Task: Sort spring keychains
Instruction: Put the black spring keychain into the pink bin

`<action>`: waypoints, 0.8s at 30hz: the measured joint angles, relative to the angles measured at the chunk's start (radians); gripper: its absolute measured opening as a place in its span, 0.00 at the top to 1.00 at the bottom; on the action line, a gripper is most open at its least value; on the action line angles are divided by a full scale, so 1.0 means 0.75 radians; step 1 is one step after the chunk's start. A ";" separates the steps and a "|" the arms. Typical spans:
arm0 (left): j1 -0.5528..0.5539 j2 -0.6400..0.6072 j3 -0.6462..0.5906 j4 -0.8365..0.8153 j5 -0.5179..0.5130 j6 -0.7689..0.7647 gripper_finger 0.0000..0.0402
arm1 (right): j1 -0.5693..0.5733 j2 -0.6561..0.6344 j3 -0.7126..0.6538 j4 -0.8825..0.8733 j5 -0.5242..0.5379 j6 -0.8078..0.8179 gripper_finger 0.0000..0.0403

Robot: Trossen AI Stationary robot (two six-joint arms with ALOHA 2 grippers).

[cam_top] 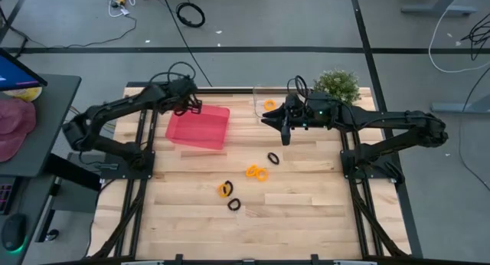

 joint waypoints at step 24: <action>0.088 0.357 -0.009 0.159 0.158 0.168 1.00 | -0.026 0.000 -0.001 0.001 0.003 0.131 0.72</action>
